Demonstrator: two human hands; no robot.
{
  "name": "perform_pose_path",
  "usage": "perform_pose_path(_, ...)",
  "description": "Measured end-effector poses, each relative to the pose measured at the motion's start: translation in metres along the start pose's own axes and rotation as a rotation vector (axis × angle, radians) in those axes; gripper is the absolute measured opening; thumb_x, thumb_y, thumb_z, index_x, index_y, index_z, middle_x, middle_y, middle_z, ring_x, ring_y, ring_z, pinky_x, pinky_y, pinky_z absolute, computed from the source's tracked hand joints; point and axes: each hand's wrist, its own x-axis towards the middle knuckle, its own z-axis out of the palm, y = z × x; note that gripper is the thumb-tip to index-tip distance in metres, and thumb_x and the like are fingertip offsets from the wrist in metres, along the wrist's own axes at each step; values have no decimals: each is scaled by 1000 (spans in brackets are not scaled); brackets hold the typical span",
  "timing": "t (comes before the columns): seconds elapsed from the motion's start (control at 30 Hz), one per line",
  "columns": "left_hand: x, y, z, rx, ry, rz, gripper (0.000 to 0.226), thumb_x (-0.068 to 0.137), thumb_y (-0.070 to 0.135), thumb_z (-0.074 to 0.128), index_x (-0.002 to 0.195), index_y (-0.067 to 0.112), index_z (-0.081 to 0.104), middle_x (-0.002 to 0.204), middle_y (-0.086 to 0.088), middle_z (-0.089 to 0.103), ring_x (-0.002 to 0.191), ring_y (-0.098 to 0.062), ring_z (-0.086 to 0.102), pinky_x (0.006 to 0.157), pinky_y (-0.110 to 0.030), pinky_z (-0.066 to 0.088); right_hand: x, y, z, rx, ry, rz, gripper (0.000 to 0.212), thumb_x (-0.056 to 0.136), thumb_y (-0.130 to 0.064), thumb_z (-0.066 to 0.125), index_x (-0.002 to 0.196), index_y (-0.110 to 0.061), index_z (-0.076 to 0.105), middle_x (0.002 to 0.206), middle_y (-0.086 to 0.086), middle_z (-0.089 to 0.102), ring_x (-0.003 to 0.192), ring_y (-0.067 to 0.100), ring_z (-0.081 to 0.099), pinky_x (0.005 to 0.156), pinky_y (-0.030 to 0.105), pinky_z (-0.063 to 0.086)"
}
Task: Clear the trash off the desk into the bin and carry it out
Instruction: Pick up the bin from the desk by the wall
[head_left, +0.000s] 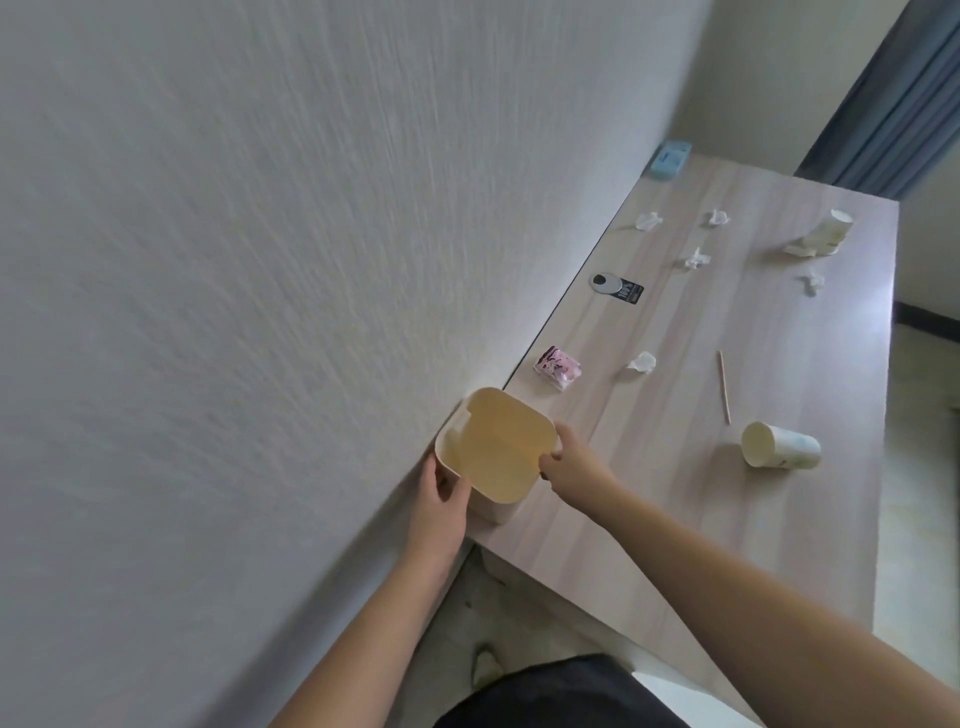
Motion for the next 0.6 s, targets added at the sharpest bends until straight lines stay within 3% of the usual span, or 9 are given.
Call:
perform_pose_path(0.17, -2, 4, 6, 82, 43, 76, 51, 96, 33, 51, 141, 15, 39, 141, -3, 49, 122, -14, 45, 91, -27, 36, -2, 4, -8, 32, 13, 15, 46, 88, -15, 43, 133, -21, 39, 97, 8, 63, 82, 25, 67, 78, 44, 57)
perform_pose_path(0.3, 1, 5, 12, 112, 34, 143, 40, 97, 32, 49, 133, 16, 49, 130, 1, 57, 112, -11, 51, 88, -24, 37, -3, 14, -21, 44, 48, 36, 45, 87, -13, 43, 132, -17, 41, 103, 8, 61, 78, 23, 68, 79, 44, 58)
perform_pose_path(0.43, 3, 6, 20, 150, -14, 157, 41, 96, 37, 49, 133, 19, 52, 122, 5, 60, 109, -10, 55, 86, -24, 41, -4, 21, -28, 29, 74, 51, 42, 88, -10, 43, 130, -15, 42, 105, 11, 60, 77, 23, 67, 70, 34, 58)
perform_pose_path(0.6, 20, 11, 20, 260, -113, 174, 43, 92, 50, 50, 123, 22, 58, 112, 4, 64, 100, -9, 59, 81, -26, 46, -6, 32, -37, -14, 83, 70, 45, 87, -12, 44, 132, -17, 40, 104, 10, 61, 77, 23, 68, 77, 45, 58)
